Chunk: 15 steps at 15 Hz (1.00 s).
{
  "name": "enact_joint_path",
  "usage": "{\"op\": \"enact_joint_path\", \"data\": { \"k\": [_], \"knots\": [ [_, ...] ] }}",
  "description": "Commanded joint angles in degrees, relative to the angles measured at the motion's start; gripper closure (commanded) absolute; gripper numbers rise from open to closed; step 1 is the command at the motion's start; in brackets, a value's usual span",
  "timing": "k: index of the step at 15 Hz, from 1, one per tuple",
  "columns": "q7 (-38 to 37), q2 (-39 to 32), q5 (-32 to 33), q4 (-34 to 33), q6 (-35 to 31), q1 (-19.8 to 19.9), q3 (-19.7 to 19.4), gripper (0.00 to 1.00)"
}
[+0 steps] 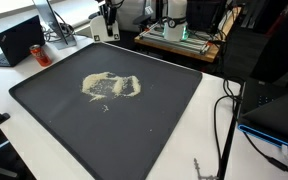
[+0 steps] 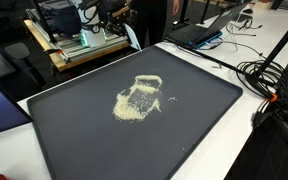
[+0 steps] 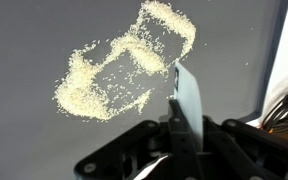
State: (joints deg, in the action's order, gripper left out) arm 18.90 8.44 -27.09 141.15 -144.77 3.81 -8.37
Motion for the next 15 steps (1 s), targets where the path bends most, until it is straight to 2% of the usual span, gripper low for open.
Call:
{"op": "enact_joint_path", "data": {
  "k": [1, 5, 8, 11, 15],
  "knots": [
    [-2.4, -1.1, 4.8, -0.3, -1.2, 0.0, 0.7, 0.99],
    [-11.3, -4.9, 24.4, -3.8, 2.4, 0.4, 4.0, 0.99],
    [-12.1, -8.0, 34.5, -7.8, 7.2, 0.4, 4.6, 0.99],
    [-7.3, -10.9, 41.0, -11.9, 11.2, 0.7, 3.8, 0.99],
    [7.2, -14.7, 41.9, -13.5, 4.8, 2.3, 2.5, 0.99]
  ]
}}
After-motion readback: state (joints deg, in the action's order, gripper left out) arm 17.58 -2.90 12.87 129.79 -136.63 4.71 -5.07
